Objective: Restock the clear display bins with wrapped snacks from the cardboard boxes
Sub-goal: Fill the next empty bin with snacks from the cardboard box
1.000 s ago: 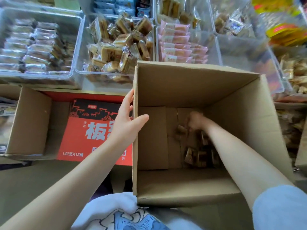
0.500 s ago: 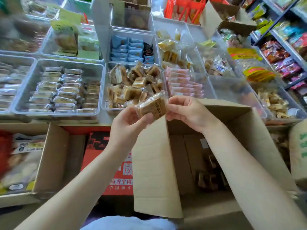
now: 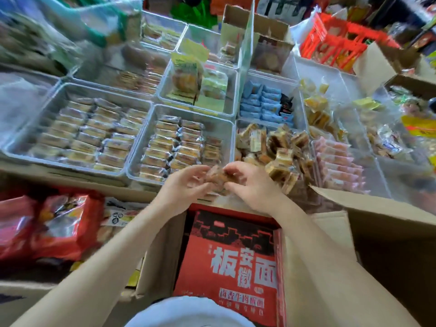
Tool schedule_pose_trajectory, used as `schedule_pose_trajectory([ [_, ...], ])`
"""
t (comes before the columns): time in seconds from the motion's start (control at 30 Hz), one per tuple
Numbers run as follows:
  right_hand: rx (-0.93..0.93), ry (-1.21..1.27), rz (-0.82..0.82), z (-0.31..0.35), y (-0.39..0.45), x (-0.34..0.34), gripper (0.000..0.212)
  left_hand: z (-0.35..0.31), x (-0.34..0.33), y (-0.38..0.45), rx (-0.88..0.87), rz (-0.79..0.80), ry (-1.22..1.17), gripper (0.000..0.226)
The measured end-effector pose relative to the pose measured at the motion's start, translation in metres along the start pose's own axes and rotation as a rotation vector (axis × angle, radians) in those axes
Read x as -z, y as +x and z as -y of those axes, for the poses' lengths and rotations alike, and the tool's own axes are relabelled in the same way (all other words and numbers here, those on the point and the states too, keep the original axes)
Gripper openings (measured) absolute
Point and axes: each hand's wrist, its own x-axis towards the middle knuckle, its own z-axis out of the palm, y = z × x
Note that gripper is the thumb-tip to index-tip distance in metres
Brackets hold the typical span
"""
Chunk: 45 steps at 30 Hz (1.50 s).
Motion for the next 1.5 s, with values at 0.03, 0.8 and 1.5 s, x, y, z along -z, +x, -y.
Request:
schedule_pose_trajectory([
  [0.03, -0.015, -0.039, -0.045, 0.002, 0.015, -0.005, 0.035, 0.014, 0.007, 0.009, 0.046, -0.039, 0.044, 0.037],
  [0.8, -0.250, -0.423, 0.440, -0.038, 0.102, -0.097, 0.051, 0.100, 0.017, 0.051, 0.065, 0.255, 0.888, 0.067],
  [1.5, -0.606, -0.039, -0.320, -0.242, -0.281, 0.143, 0.027, -0.190, -0.326, -0.092, -0.662, 0.388, 0.491, 0.025],
])
